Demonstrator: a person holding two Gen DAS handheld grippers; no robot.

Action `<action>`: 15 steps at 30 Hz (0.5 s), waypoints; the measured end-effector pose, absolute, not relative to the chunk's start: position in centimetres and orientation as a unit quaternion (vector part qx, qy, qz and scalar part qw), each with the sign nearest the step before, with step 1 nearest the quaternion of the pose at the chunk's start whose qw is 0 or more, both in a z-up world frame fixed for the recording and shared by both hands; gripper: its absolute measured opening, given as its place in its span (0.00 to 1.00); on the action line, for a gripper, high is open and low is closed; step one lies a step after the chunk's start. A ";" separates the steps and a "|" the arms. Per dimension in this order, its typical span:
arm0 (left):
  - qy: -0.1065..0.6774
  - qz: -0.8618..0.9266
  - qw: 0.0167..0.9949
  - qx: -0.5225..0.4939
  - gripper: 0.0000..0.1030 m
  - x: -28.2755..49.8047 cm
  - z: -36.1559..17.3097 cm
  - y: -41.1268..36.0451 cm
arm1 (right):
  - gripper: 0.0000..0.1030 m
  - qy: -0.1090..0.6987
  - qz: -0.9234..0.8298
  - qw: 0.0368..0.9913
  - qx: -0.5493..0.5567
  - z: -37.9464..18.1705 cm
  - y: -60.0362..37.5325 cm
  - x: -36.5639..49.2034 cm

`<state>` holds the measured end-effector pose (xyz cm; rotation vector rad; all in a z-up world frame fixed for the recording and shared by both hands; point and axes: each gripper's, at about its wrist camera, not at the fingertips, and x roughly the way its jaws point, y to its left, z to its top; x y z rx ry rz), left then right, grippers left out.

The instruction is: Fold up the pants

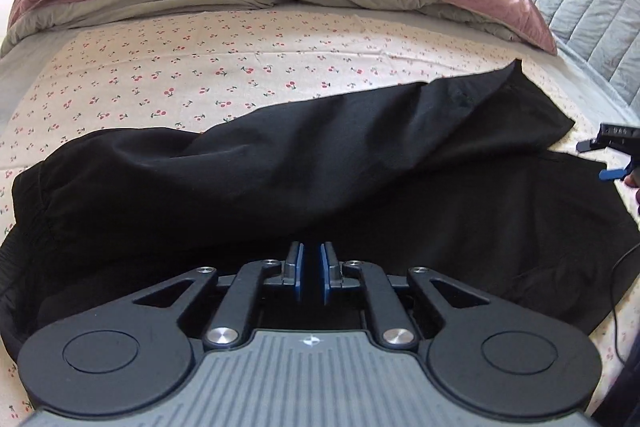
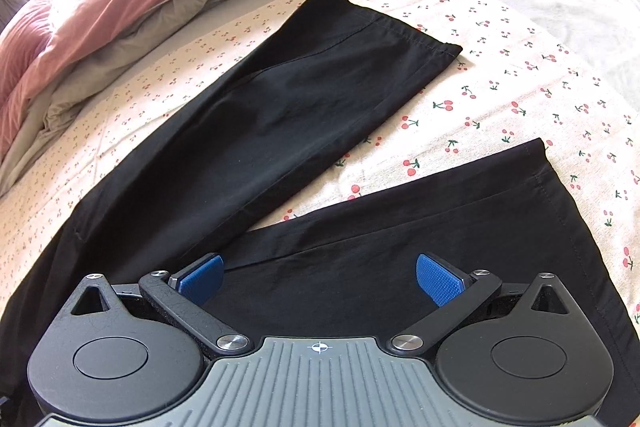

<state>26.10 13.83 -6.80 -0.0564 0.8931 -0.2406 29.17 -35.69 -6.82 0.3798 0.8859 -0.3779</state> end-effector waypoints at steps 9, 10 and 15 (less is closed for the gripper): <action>0.384 0.032 0.858 -0.340 0.55 27.3 -5.5 24.5 | 1.00 0.415 -0.180 0.873 0.184 -6.9 -35.2 29.2; 0.390 0.049 0.846 -0.360 0.55 27.9 -6.3 25.1 | 1.00 0.410 -0.177 0.874 0.190 -6.8 -35.2 29.2; 0.400 0.110 0.800 -0.434 0.55 27.5 -10.1 27.0 | 1.00 0.390 -0.144 0.869 0.270 -6.8 -36.5 29.4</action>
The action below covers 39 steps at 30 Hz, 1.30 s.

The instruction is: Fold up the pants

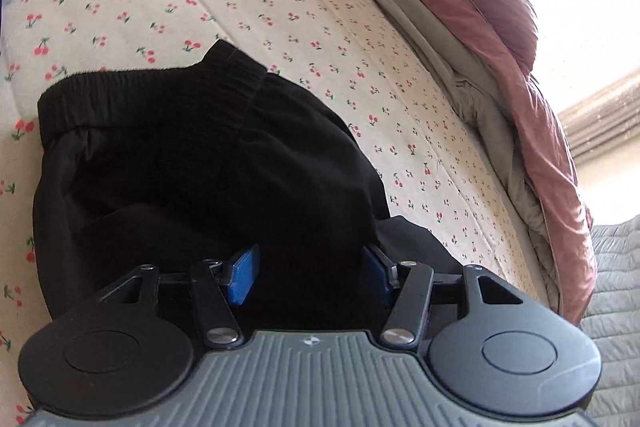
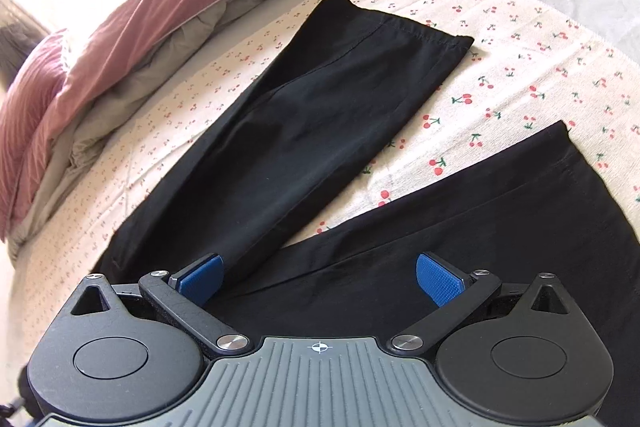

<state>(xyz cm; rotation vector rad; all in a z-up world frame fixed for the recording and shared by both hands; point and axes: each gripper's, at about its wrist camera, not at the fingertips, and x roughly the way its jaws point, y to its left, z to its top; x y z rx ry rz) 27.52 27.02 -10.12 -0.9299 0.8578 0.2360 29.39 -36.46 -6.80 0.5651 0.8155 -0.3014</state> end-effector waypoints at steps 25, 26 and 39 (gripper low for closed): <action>0.332 0.126 0.832 -0.426 0.00 30.2 -8.5 28.3 | 0.01 0.323 -0.179 0.884 0.286 -3.7 -39.9 50.2; 0.321 0.121 0.835 -0.431 0.00 29.7 -7.8 28.6 | 0.01 0.303 -0.162 0.896 0.280 -1.8 -39.8 49.2; 0.355 0.112 0.839 -0.397 0.00 24.2 -7.0 30.1 | 0.00 0.256 -0.123 0.888 0.360 -0.4 -39.5 19.3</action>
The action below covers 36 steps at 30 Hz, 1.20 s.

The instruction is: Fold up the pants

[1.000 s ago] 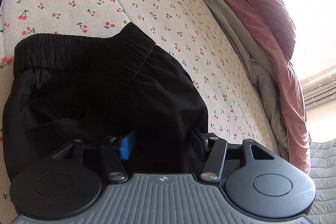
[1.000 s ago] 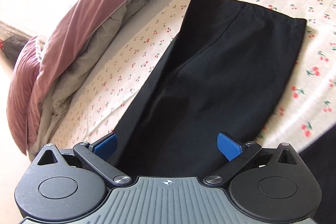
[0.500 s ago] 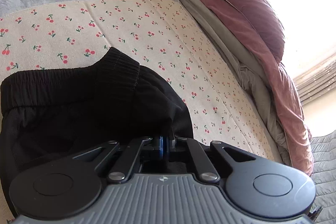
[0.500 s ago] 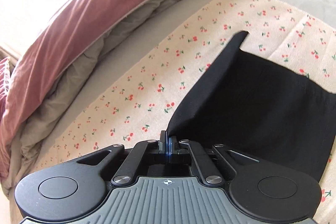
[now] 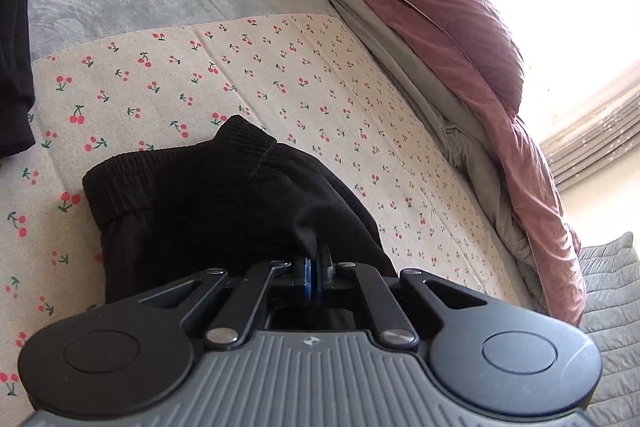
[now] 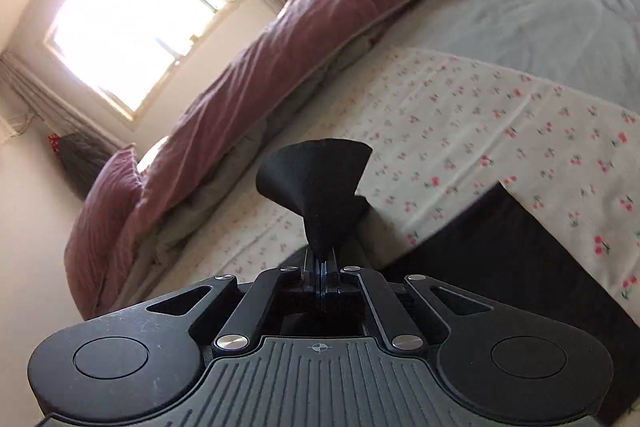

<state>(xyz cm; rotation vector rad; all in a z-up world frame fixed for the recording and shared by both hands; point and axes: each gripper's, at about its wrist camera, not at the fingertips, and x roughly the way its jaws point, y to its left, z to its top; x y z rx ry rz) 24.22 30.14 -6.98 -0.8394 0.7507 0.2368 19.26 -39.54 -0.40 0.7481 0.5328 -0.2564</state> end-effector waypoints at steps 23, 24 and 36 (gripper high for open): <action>0.409 0.153 0.830 -0.346 0.19 19.2 -7.5 31.9 | 0.27 0.308 -0.243 0.861 0.323 -5.0 -38.9 9.5; 0.400 0.165 0.834 -0.342 0.20 18.9 -7.0 32.0 | 0.30 0.302 -0.240 0.865 0.322 -4.4 -39.1 9.5; 0.345 0.123 0.881 -0.301 0.21 20.8 -5.6 29.6 | 0.53 0.327 -0.218 0.870 0.298 -3.7 -43.1 17.5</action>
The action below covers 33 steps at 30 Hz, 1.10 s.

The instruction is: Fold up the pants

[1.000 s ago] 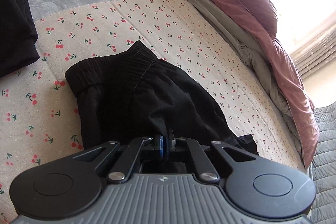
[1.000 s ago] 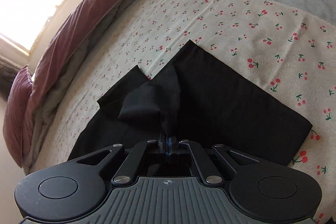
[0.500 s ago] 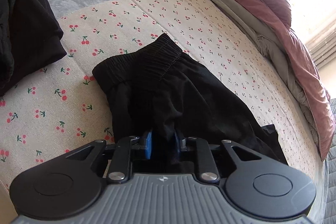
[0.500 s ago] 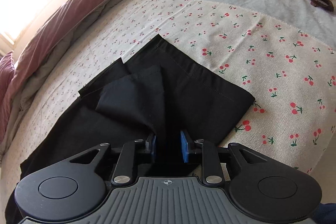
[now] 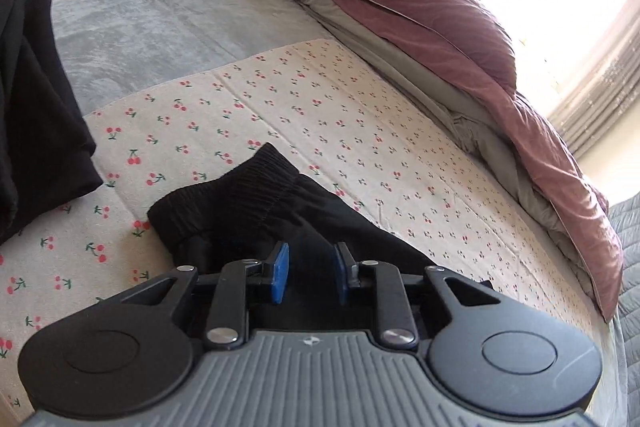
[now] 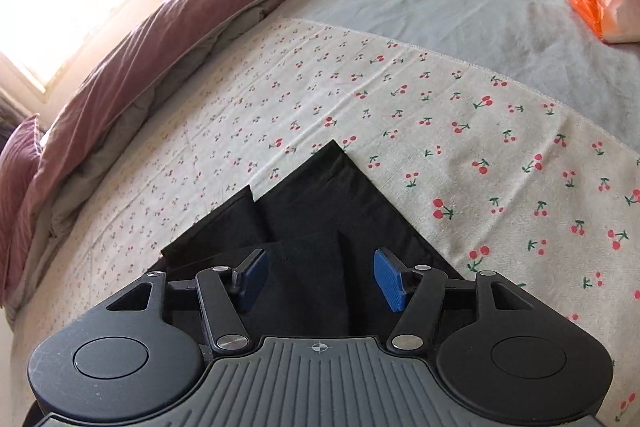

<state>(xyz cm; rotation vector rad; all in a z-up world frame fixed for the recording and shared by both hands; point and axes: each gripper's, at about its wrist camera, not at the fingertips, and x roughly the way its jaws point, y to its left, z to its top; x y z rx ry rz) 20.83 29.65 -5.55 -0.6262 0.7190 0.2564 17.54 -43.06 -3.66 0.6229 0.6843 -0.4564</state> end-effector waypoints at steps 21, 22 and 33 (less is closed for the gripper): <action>0.446 0.188 0.840 -0.245 0.11 25.3 -10.0 27.3 | 0.38 0.335 -0.233 0.862 0.302 -5.6 -43.3 15.7; 0.448 0.191 0.840 -0.239 0.09 25.4 -10.1 27.2 | 0.43 0.340 -0.231 0.855 0.315 -6.1 -43.6 16.4; 0.454 0.198 0.839 -0.224 0.00 25.2 -10.9 28.0 | 0.00 0.333 -0.255 0.891 0.173 -5.2 -38.7 18.2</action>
